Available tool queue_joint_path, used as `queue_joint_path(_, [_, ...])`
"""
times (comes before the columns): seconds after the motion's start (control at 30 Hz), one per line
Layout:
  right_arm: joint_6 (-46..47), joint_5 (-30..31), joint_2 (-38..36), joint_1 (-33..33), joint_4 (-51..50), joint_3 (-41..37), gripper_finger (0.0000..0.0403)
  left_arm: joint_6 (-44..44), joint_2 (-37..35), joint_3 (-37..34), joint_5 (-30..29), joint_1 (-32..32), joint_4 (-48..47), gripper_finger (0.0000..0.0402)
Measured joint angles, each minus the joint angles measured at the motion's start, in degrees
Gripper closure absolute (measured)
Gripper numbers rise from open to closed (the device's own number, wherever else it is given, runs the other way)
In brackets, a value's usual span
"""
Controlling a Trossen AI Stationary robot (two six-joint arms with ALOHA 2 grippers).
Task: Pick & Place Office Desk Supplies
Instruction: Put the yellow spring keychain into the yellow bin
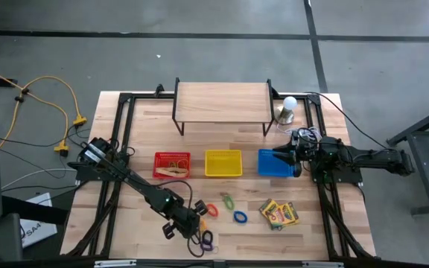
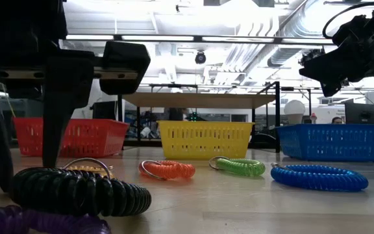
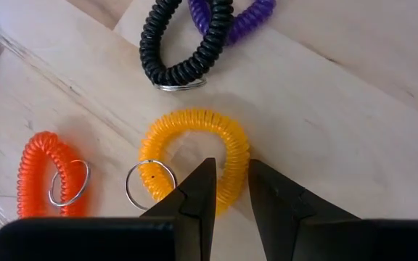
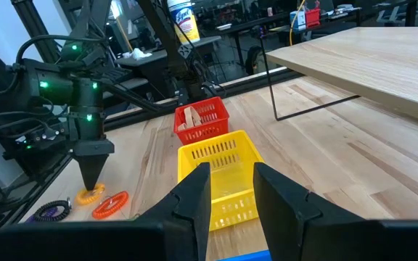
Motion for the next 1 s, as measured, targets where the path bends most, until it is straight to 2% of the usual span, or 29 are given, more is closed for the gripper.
queue_joint_path(0.37, [0.02, 0.00, 0.00, -0.02, 0.00, 0.00, 0.0309, -1.68, 0.00, -0.02, 0.02, 0.00, -0.33, 0.0326])
queue_joint_path(0.67, [0.02, -0.02, 0.00, -0.01, 0.00, 0.00, 0.0309, -2.10, 0.00, -0.02, 0.02, 0.00, -0.31, 0.0360])
queue_joint_path(1.0, [0.02, -0.01, -0.01, -0.02, 0.00, 0.00, 0.0309, -3.08, 0.00, -0.02, -0.90, -0.02, -0.21, 0.0364])
